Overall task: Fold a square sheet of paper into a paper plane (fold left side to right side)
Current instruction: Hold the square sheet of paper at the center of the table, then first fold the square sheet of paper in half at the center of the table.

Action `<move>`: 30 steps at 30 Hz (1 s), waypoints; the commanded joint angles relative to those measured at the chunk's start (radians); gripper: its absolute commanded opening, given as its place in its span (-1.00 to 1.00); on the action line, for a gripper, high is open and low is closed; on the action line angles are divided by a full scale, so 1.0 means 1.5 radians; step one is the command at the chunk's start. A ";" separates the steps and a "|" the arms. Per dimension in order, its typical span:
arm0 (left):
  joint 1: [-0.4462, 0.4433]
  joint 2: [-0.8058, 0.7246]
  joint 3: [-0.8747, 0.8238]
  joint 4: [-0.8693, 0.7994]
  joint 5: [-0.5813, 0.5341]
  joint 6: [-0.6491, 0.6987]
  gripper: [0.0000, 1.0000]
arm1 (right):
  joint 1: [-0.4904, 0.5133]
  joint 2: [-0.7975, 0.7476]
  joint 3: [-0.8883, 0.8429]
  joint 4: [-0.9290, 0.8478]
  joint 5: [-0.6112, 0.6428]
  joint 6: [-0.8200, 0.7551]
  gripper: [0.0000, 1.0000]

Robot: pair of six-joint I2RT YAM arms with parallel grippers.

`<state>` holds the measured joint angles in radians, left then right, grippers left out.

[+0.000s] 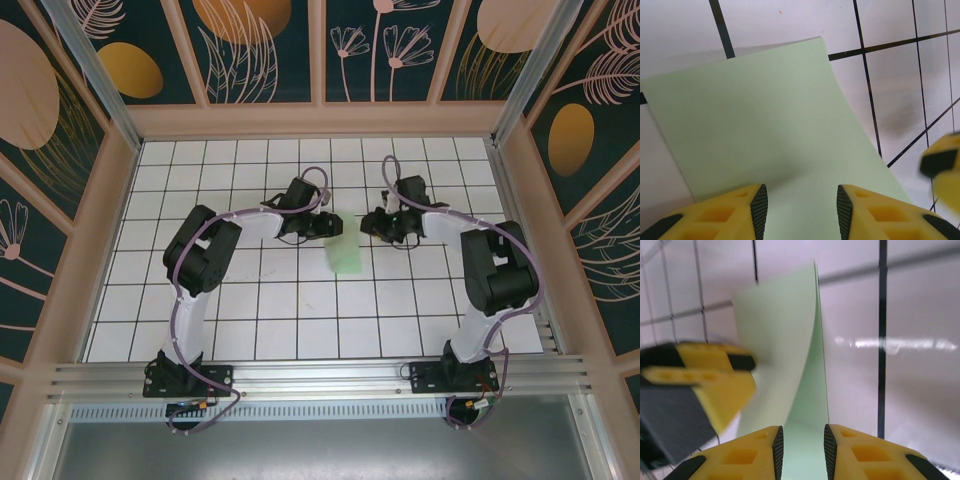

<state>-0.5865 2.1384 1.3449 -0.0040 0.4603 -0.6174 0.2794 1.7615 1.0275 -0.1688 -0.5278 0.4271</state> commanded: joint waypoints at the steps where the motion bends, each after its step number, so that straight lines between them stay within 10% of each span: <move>1: -0.010 0.038 -0.005 -0.042 -0.030 0.017 -0.12 | -0.002 0.013 0.051 -0.003 -0.025 -0.005 -0.41; 17: -0.013 0.037 0.001 -0.045 -0.029 0.017 -0.12 | 0.031 0.229 0.220 0.000 -0.075 0.011 -0.49; 30: -0.013 -0.060 -0.016 -0.032 0.000 0.036 0.01 | 0.036 0.274 0.193 -0.083 0.041 -0.017 -0.48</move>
<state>-0.6014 2.1078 1.3346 -0.0307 0.4408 -0.5900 0.3332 2.1201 1.3449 -0.1730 -0.5705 0.4305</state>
